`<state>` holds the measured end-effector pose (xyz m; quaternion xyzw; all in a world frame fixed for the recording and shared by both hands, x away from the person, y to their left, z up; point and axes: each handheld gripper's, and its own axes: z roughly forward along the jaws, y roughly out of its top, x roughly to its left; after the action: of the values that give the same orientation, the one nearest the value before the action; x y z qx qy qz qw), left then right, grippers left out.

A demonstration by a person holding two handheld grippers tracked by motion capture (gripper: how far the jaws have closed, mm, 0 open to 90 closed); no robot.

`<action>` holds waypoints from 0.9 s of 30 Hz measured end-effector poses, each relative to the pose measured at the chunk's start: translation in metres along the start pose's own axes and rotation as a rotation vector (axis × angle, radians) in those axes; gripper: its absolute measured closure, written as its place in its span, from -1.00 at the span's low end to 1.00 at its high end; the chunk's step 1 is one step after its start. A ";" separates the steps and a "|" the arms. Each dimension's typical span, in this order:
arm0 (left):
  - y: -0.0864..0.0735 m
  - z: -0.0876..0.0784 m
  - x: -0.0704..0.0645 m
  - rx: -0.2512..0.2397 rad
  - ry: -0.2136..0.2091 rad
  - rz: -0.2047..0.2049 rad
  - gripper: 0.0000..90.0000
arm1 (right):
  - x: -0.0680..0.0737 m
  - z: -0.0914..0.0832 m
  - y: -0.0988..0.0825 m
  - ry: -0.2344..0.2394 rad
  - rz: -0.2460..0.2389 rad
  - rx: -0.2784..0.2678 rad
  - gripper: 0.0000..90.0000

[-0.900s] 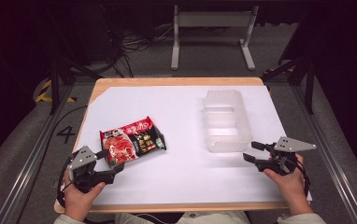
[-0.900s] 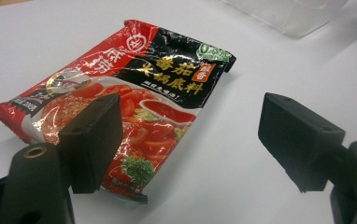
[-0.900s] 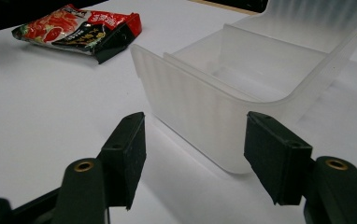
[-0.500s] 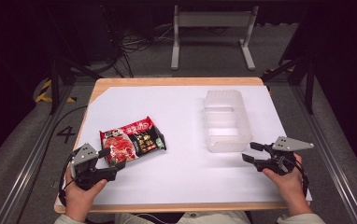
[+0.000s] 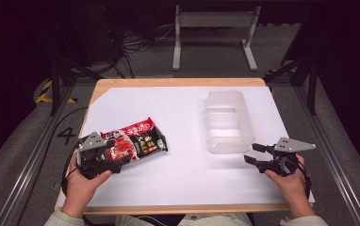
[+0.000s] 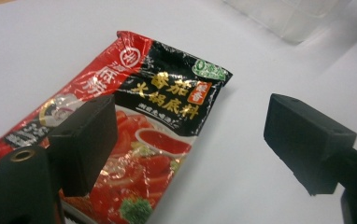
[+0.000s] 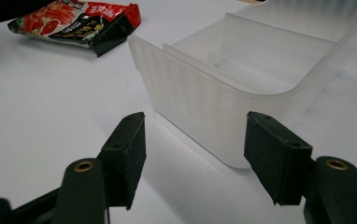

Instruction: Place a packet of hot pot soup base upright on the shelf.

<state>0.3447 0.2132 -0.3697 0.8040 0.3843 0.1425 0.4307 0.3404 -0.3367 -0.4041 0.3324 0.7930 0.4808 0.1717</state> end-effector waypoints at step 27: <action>0.062 0.053 0.051 -0.001 -0.049 -0.064 -0.56 | -0.004 -0.002 -0.016 0.000 0.053 0.044 -0.22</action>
<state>0.4391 0.1996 -0.3559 0.7944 0.3993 0.1090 0.4446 0.3368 -0.3458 -0.4172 0.3569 0.7944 0.4676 0.1516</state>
